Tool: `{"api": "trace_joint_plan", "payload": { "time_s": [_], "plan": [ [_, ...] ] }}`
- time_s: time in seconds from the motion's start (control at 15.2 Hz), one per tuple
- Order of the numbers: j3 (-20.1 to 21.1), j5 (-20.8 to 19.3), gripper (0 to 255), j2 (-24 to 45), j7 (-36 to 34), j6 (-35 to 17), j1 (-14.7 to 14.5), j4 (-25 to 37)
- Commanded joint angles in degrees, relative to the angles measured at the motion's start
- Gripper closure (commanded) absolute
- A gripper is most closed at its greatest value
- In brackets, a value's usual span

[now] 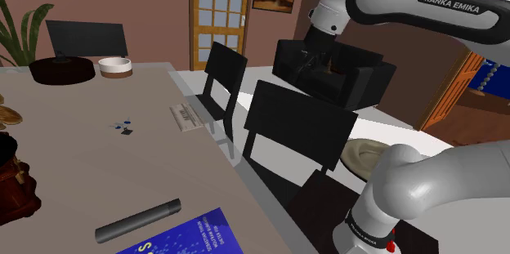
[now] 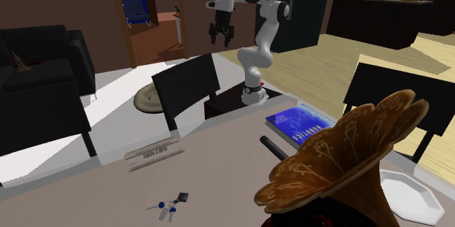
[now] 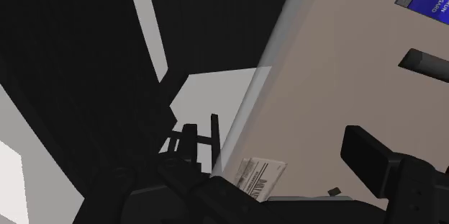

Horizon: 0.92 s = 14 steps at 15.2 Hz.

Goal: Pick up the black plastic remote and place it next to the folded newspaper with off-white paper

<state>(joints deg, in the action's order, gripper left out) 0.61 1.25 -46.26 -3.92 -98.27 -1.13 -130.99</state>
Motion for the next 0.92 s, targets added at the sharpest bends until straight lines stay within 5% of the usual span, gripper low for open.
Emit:
{"api": "trace_joint_plan", "payload": {
  "time_s": [0.0, 0.86],
  "plan": [
    [0.0, 0.0, 0, 0.0, 0.0, 0.0, 0.0, 0.0],
    [4.2, 2.4, 0, 22.7, 9.9, -12.1, -8.1, 6.0]
  ]
}}
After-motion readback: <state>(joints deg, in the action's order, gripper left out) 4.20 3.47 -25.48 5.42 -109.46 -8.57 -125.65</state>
